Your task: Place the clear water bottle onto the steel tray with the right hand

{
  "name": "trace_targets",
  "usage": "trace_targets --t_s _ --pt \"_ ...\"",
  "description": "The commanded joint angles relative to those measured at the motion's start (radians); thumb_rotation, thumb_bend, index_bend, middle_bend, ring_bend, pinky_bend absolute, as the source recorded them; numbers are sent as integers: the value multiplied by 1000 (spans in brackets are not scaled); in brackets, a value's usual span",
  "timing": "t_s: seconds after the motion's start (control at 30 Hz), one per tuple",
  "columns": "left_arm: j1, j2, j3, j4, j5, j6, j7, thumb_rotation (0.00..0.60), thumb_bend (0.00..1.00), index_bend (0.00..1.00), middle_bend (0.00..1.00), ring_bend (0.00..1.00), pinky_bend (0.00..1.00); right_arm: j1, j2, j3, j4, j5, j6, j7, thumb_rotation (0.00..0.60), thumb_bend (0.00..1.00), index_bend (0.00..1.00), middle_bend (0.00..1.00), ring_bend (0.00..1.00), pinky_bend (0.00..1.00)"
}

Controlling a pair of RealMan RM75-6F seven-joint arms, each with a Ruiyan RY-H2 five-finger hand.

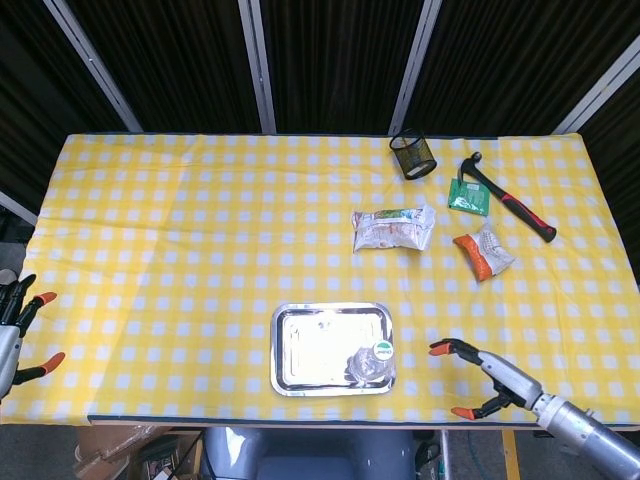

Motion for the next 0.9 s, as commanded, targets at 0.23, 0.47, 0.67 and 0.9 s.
trace_targets --t_s 0.23,0.47,0.67,0.9 --pt "-5 -8 -2 3 -12 -13 22 600 176 193 0 0 0 -281 -119 230 -126 378 311 -1287 600 287 191 126 0 0" --pt "-6 -15 -1 5 -12 -14 31 600 176 188 0 0 0 -362 -267 303 36 423 444 -1469 600 286 191 102 0 0" --pt "-8 -15 -4 11 -18 -17 29 600 176 188 0 0 0 -388 -300 334 72 461 442 -1490 600 286 191 93 0 0" --pt "-10 -14 -5 13 -21 -22 34 600 177 188 0 0 0 -403 -302 357 37 487 425 -1542 600 286 212 93 0 0"
